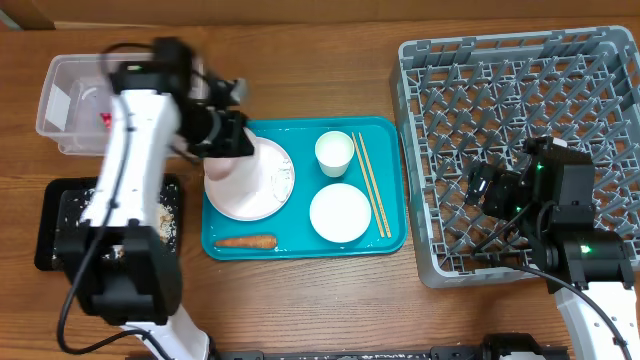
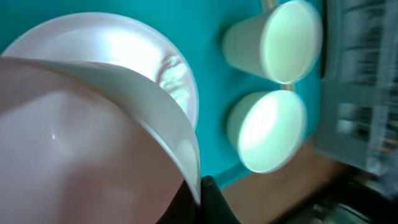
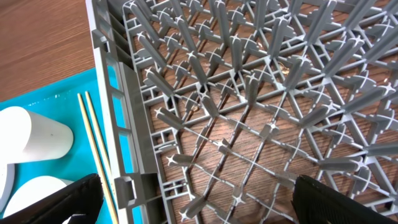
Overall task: Sort waste into correct bins and load items into the dishwasher
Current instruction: 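Return the pink plate to the teal tray with the left gripper, then grasp the white paper cup with the left gripper and lift it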
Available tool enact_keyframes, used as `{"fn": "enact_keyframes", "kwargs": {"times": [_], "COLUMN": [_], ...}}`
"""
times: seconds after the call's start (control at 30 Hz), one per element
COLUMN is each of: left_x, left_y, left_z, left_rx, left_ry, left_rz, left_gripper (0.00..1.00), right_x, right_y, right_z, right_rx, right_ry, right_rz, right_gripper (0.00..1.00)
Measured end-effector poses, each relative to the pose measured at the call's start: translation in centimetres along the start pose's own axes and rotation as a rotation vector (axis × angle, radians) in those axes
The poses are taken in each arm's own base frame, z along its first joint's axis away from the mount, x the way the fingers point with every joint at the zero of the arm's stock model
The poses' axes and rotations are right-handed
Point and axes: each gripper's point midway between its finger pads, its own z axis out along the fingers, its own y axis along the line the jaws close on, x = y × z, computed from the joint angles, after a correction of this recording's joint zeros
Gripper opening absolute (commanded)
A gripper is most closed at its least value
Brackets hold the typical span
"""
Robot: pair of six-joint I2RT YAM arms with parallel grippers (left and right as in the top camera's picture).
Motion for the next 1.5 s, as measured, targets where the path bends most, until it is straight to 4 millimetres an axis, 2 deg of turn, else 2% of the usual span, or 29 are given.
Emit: {"fn": "enact_keyframes", "kwargs": {"times": [0.13, 0.27, 0.4, 0.57, 0.6, 0.63, 0.67, 0.73, 0.8, 0.9, 1.0, 1.03, 1.07, 1.13, 1.2, 1.23, 1.3, 1.4, 1.5], "left_x": [0.0, 0.8, 2.2, 2.6, 2.5, 2.4, 2.3, 2.4, 2.5, 3.2, 3.2, 2.6, 1.2, -0.2, -0.7, -0.8, -1.0, -2.1, -3.9], "left_y": [0.0, 1.9, 3.9, 4.2, 4.1, 4.0, 3.8, 3.6, 3.3, 2.5, 1.5, 1.1, 0.1, -1.1, -1.7, -1.6, -1.4, -1.9, -4.5], "left_z": [2.0, 4.0, 6.5, 8.8, 8.9, 9.0, 9.0, 9.1, 9.2, 9.2, 7.9, 7.2, 4.9, 0.8, -2.0, -4.1, -6.2, -7.0, -5.0], "left_rx": [-0.241, -0.369, -0.413, -0.372, -0.362, -0.356, -0.347, -0.336, -0.317, -0.274, -0.255, -0.254, -0.250, -0.252, -0.246, -0.244, -0.238, -0.204, -0.133], "left_ry": [0.013, 0.010, 0.022, 0.009, 0.006, 0.003, -0.003, -0.001, 0.005, 0.044, 0.068, 0.049, -0.010, -0.121, -0.199, -0.256, -0.317, -0.369, -0.378], "left_rz": [-0.022, -0.104, -0.162, -0.173, -0.173, -0.174, -0.177, -0.185, -0.187, -0.192, -0.199, -0.193, -0.175, -0.152, -0.144, -0.154, -0.162, -0.129, -0.048], "left_gripper": [0.04, 0.04, 0.04, 0.05, 0.12, 0.26, 0.33, 0.58, 0.68, 0.71, 0.72, 0.75, 0.79, 0.84, 0.83, 0.83, 0.84, 0.88, 0.89], "right_x": [0.0, 0.3, 0.4, 0.4, 0.4, 0.5, 0.5, 0.5, 0.4, 0.1, -0.9, -1.3, -3.3, -4.7, -4.1, -3.5, -1.7, 0.0, 1.2], "right_y": [0.0, -0.1, -0.1, -0.1, -0.1, -0.1, -0.1, -0.1, -0.1, 0.0, 0.3, 0.5, 2.1, 4.6, 7.1, 8.2, 10.7, 12.4, 12.6], "right_z": [0.0, 0.0, 0.0, 0.0, 0.0, 0.0, 0.0, 0.0, 0.0, 0.0, 0.3, 0.4, 0.5, 0.3, 0.4, 0.5, 0.9, 1.6, 2.4], "right_rx": [0.001, 0.004, 0.005, 0.006, 0.006, 0.006, 0.006, 0.006, 0.005, 0.002, -0.010, -0.019, -0.097, -0.221, -0.308, -0.336, -0.387, -0.410, -0.385], "right_ry": [0.001, 0.012, 0.017, 0.018, 0.018, 0.019, 0.019, 0.019, 0.017, 0.005, -0.030, -0.042, -0.110, -0.152, -0.129, -0.109, -0.052, 0.006, 0.046], "right_rz": [0.000, 0.000, 0.001, 0.000, 0.001, 0.001, 0.000, 0.000, 0.000, 0.000, 0.000, -0.001, -0.007, -0.023, -0.059, -0.081, -0.132, -0.170, -0.184], "right_gripper": [1.00, 1.00, 1.00, 1.00, 1.00, 1.00, 1.00, 1.00, 1.00, 1.00, 1.00, 0.95, 0.93, 0.94, 0.94, 0.94, 0.94, 0.95, 0.97]}}
